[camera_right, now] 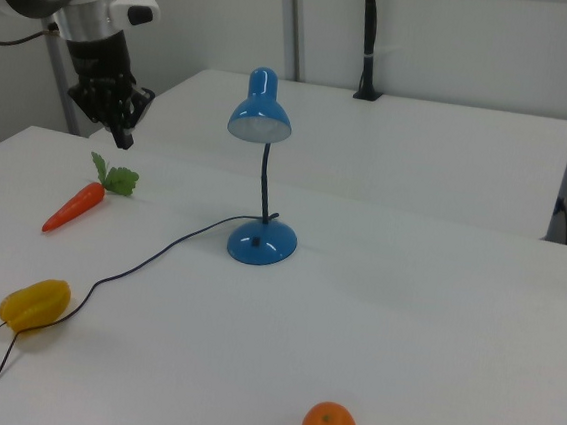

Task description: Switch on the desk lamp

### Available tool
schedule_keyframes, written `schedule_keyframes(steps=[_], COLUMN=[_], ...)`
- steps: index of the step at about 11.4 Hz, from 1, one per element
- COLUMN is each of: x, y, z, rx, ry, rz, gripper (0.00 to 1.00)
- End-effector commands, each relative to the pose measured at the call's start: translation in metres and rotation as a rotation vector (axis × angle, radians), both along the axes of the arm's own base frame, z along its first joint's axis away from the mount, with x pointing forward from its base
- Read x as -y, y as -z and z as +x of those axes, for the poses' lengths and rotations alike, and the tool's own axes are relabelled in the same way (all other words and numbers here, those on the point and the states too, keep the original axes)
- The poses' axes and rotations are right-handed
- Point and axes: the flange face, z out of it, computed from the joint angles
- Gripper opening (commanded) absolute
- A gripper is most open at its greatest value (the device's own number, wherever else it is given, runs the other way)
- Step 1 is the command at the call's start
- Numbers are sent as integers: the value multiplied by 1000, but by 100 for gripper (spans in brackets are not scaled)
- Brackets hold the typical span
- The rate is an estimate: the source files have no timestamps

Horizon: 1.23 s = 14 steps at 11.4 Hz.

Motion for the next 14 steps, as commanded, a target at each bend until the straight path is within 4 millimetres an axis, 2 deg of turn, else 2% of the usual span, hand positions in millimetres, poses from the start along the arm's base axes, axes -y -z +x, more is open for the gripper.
schedule_keyframes(steps=[1,7,10,14], x=[-2,-8,-9,8], y=[2,2,9,44], z=[0,-2,-1,9], rx=[21,16,3,-18], ry=[-22,-18,-34,-5], rz=[10,23,18,15], gripper=[0,0,0,0])
